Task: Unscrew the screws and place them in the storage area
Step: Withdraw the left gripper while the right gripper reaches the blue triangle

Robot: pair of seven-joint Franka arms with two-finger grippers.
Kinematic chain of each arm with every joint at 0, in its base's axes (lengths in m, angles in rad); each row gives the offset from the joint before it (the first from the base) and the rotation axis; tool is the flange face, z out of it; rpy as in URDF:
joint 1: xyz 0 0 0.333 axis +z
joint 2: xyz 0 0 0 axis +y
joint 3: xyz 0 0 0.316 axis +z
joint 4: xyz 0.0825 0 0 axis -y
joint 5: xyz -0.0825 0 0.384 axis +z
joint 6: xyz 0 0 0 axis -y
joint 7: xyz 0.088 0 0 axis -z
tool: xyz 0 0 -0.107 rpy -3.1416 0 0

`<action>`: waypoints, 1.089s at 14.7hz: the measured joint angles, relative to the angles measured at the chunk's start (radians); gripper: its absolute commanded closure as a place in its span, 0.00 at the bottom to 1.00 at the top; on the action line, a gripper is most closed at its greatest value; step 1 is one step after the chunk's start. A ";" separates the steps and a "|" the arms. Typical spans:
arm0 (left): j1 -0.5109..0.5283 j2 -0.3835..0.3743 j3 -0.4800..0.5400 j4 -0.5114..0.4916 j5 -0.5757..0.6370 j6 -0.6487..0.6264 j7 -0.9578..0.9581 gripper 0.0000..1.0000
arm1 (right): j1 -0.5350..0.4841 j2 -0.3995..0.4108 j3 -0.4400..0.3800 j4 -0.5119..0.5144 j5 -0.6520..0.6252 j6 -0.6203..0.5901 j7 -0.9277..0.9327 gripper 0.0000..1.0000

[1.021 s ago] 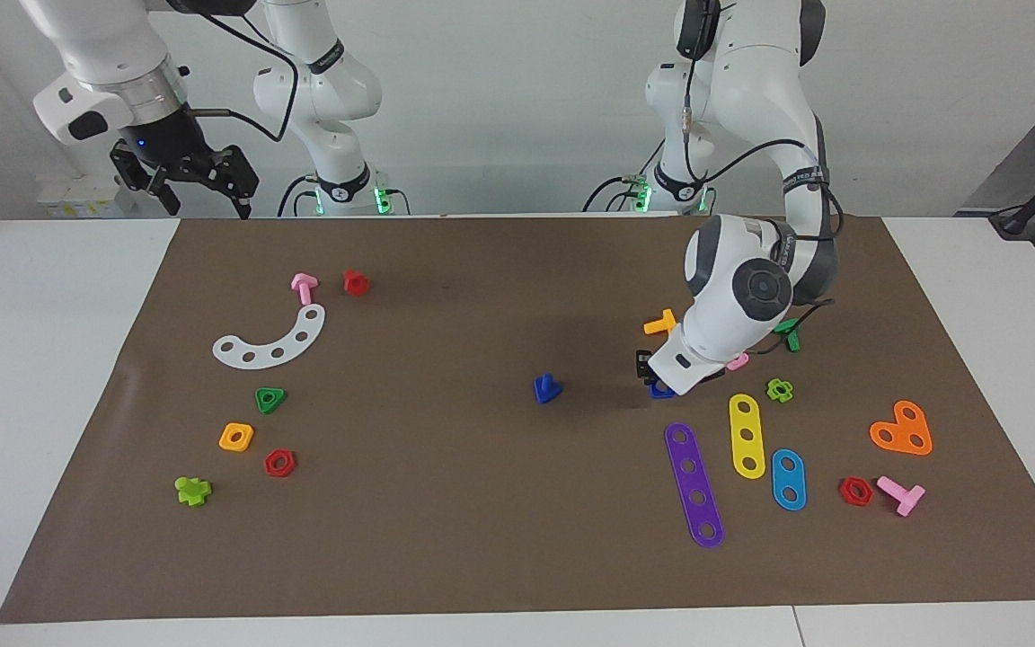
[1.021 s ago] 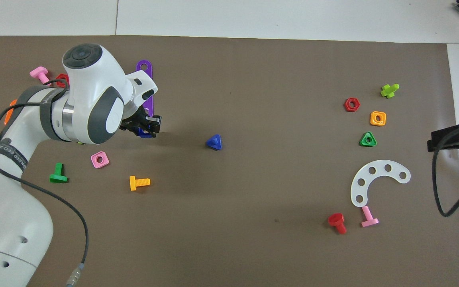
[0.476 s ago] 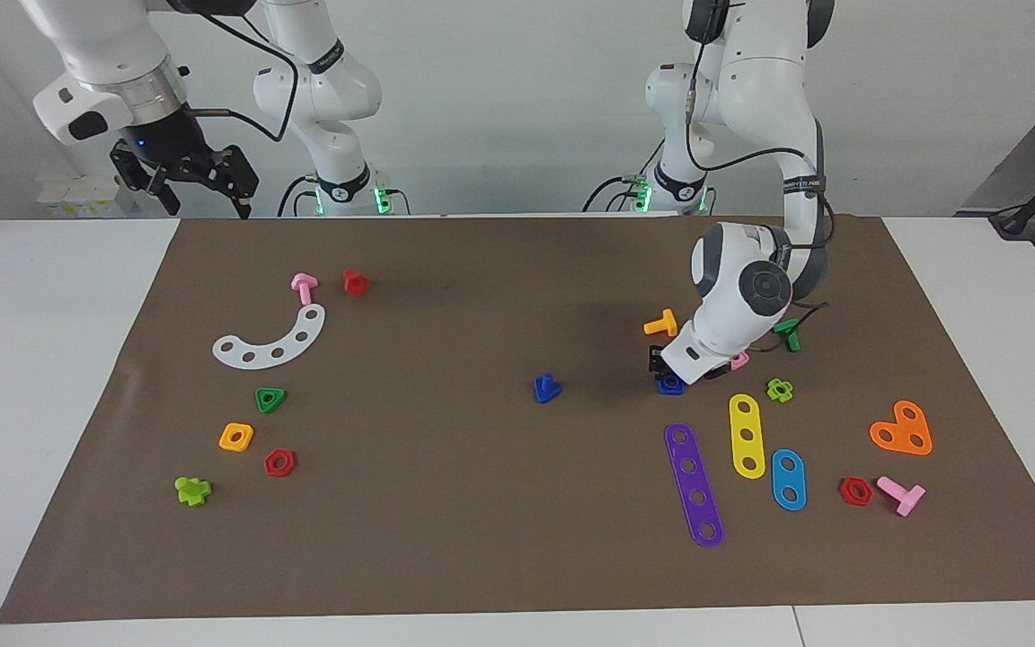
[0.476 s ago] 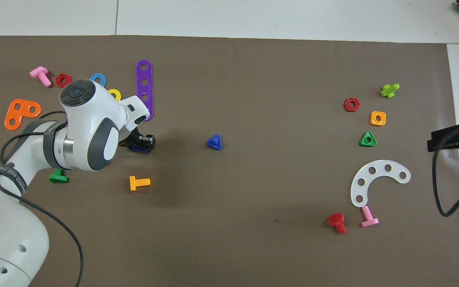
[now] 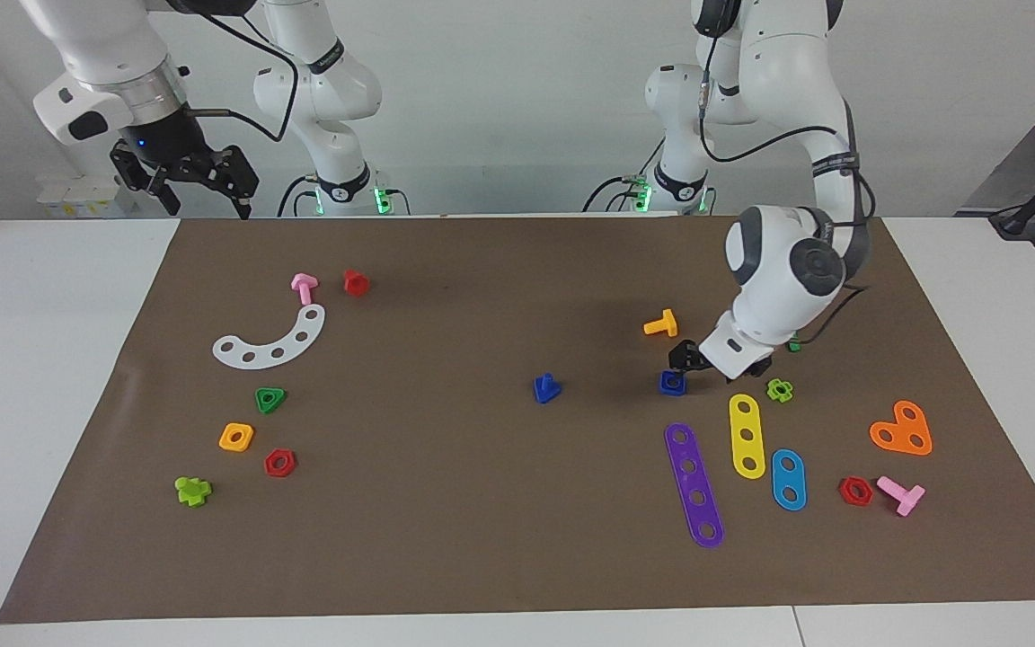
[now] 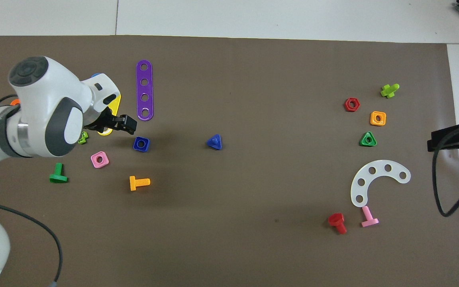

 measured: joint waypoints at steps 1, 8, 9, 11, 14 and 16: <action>0.039 -0.011 0.001 0.024 0.024 -0.028 0.029 0.00 | 0.000 0.000 0.000 0.000 0.000 0.000 0.000 0.00; 0.231 -0.116 0.004 0.043 0.134 -0.143 0.192 0.00 | 0.000 0.000 0.000 0.000 0.000 0.000 0.000 0.00; 0.230 -0.144 0.002 0.046 0.146 -0.178 0.191 0.00 | 0.000 0.000 0.000 0.000 0.000 0.000 0.000 0.00; 0.230 -0.212 -0.004 0.050 0.153 -0.248 0.191 0.00 | 0.000 0.000 0.000 0.000 0.000 0.000 0.000 0.00; 0.230 -0.310 -0.007 0.050 0.155 -0.326 0.179 0.00 | 0.000 0.000 0.000 0.000 0.000 0.000 0.000 0.00; 0.228 -0.354 -0.013 0.050 0.155 -0.351 0.144 0.00 | -0.001 0.000 0.000 0.000 0.000 0.000 -0.001 0.00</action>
